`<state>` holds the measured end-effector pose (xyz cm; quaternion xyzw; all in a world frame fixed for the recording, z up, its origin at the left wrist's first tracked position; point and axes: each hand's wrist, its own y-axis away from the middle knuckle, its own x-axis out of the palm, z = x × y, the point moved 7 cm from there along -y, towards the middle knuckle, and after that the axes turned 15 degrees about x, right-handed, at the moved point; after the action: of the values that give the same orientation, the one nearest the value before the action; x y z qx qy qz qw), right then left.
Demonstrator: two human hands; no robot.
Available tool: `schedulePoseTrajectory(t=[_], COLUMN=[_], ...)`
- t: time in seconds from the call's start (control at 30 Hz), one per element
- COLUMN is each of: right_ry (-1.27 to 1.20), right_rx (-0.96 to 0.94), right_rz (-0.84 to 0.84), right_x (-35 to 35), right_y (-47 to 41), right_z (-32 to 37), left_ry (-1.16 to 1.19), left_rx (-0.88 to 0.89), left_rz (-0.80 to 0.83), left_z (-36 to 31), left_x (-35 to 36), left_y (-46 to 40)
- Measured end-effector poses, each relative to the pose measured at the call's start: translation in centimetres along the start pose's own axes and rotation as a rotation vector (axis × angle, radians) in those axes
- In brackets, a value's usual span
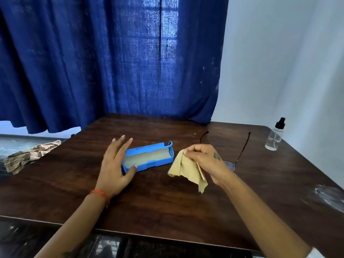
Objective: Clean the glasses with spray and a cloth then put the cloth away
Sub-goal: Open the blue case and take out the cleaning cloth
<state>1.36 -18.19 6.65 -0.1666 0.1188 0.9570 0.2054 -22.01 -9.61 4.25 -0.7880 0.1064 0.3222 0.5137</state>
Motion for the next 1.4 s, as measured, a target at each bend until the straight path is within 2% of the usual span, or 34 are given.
schedulePoseTrajectory(t=[0.07,0.17,0.33,0.5,0.6,0.7,0.8,0.87,0.97,1.03,1.07,1.1,1.17,1.27,1.4], right_ry=[0.021,0.114,0.229,0.402,0.45,0.344,0.022,-0.104,-0.106,0.021,0.135,0.261,0.485,0.595,0.591], right_rx=[0.027,-0.006,-0.107,-0.071,-0.032,-0.004,0.071,0.089,0.077,0.052,0.019,-0.033,-0.163,-0.291,-0.468], right_rz=[0.01,0.022,0.096,0.22,0.22,0.184,0.223,0.247,0.241,0.213,0.188,0.155,0.09,0.066,0.013], right_x=[-0.2,0.0,0.7,-0.1,-1.2,-2.7,-3.8,-4.3,-4.2,-3.2,-2.5,-1.8,-0.5,0.9,0.9], right_y=[0.3,1.0,1.8,2.4,2.2,1.9,1.7,1.6,1.2,0.7,0.4,0.1,-0.5,-0.6,0.6], right_z=[-0.7,-0.8,0.1,-0.5,-1.6,-2.2,-2.6,-2.3,-1.6,-1.3,-1.1,-1.0,-0.7,-0.5,-0.2], left_ry=[-0.044,0.076,0.454,0.55,0.745,0.885,1.031,1.122,1.208,1.149,1.076,0.98,0.733,0.385,0.318], left_rx=[0.16,0.173,-0.027,-0.171,-0.38,-0.548,-0.61,-0.612,-0.617,-0.601,-0.597,-0.596,-0.584,-0.451,-0.146], left_rz=[-0.106,-0.131,0.133,0.164,0.19,0.234,0.301,0.393,0.597,0.733,0.749,0.712,0.521,0.27,0.257], left_z=[-2.6,-6.3,-10.6,-10.3,-9.1,-8.3,-8.5,-9.2,-10.4,-10.7,-10.5,-9.9,-7.9,-6.4,-8.1], left_x=[-1.3,-0.5,5.0,6.2,6.8,7.1,7.2,7.4,7.6,7.7,7.8,7.8,7.3,6.0,6.7], left_y=[-0.1,-0.5,-2.1,-2.7,-1.8,-0.8,0.0,0.5,1.4,2.1,2.1,1.9,1.0,-0.9,-1.9])
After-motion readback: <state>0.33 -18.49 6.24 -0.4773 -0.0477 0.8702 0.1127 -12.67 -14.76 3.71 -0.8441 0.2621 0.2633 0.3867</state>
